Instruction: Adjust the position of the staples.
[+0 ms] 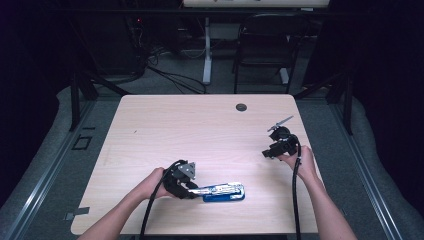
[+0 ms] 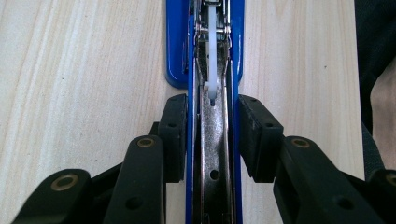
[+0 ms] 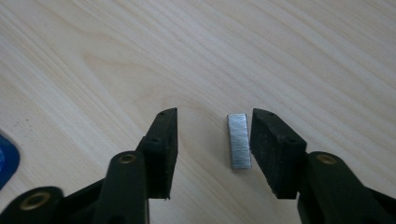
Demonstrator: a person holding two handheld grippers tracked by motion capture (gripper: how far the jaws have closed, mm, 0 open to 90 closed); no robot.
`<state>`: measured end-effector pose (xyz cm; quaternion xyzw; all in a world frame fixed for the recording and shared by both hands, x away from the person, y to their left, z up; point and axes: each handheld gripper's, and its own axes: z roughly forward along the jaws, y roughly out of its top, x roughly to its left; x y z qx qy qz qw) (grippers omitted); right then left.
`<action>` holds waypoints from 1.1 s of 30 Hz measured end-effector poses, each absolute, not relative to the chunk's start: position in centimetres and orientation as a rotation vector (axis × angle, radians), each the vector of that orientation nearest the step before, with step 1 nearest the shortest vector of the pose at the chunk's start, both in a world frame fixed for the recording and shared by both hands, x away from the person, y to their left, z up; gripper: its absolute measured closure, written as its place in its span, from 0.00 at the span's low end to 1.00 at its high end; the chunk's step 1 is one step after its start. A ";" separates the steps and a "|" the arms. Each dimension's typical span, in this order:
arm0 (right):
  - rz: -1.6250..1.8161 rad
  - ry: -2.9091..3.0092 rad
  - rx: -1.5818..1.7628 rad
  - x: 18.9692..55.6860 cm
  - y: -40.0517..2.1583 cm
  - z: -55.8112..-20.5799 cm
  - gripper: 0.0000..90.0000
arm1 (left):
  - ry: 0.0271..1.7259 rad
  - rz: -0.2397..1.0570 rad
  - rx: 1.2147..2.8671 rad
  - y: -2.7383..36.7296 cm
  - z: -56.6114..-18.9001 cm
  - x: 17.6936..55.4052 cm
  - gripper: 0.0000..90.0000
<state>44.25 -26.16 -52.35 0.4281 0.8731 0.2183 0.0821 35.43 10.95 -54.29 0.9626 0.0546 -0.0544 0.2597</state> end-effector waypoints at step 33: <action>0.590 2.580 1.343 45.7 -25.9 -54.6 0.79 | 0.143 -0.148 2.608 10.9 -54.3 35.4 0.72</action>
